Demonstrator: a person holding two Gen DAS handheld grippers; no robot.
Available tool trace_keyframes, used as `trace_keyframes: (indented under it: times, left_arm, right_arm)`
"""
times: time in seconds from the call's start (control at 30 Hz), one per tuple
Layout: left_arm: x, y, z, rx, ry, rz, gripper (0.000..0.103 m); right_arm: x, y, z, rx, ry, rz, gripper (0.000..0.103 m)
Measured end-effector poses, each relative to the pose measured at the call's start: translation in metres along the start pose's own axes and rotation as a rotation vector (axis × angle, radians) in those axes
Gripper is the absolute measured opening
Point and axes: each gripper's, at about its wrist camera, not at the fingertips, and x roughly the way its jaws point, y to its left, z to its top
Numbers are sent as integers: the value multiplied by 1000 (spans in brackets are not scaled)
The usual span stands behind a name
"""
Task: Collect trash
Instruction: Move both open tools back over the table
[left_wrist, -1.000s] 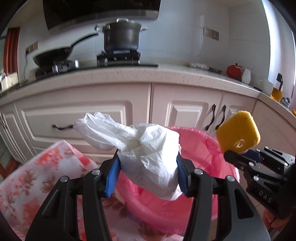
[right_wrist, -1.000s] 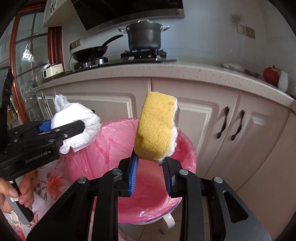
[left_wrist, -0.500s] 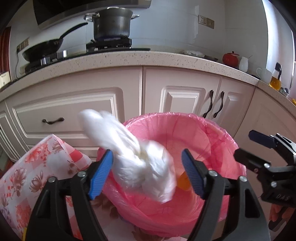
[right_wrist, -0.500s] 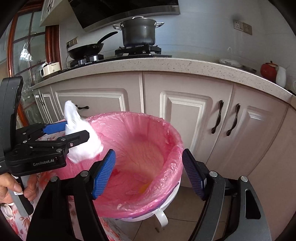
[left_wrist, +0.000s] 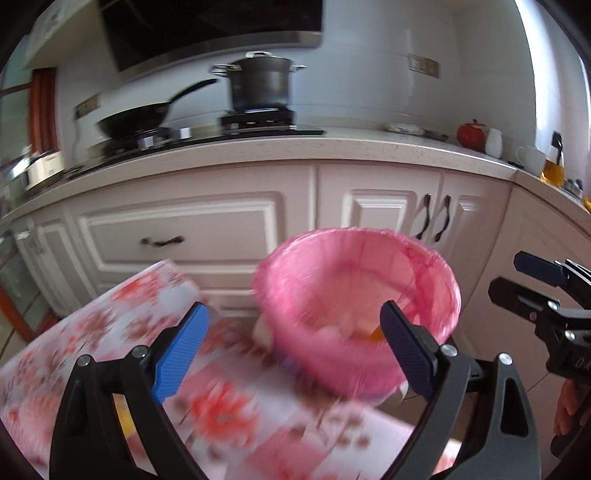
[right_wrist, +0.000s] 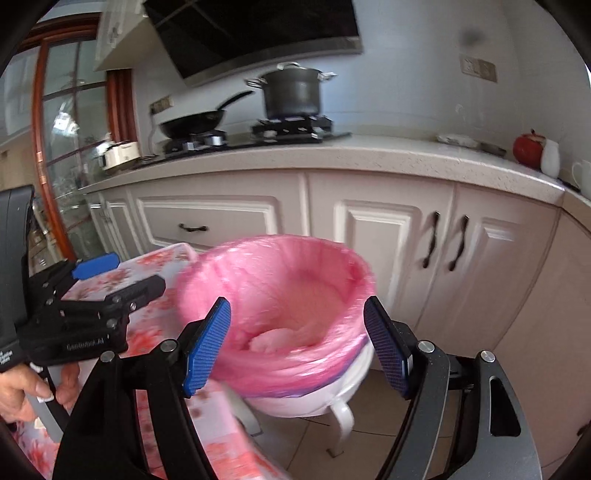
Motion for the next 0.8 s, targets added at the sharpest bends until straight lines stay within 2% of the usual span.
trace_keyframes:
  times: [0.4, 0.6, 0.8]
  left_arm:
    - [-157, 92, -97, -215, -6, 137, 94]
    - [-225, 122, -149, -236, -14, 260, 95]
    - [-267, 152, -192, -238, 19, 377, 96]
  right_arm:
    - [-56, 100, -40, -34, -2, 172, 80]
    - [-78, 161, -68, -121, 4, 244, 81]
    - [-76, 204, -91, -187, 60, 306, 81]
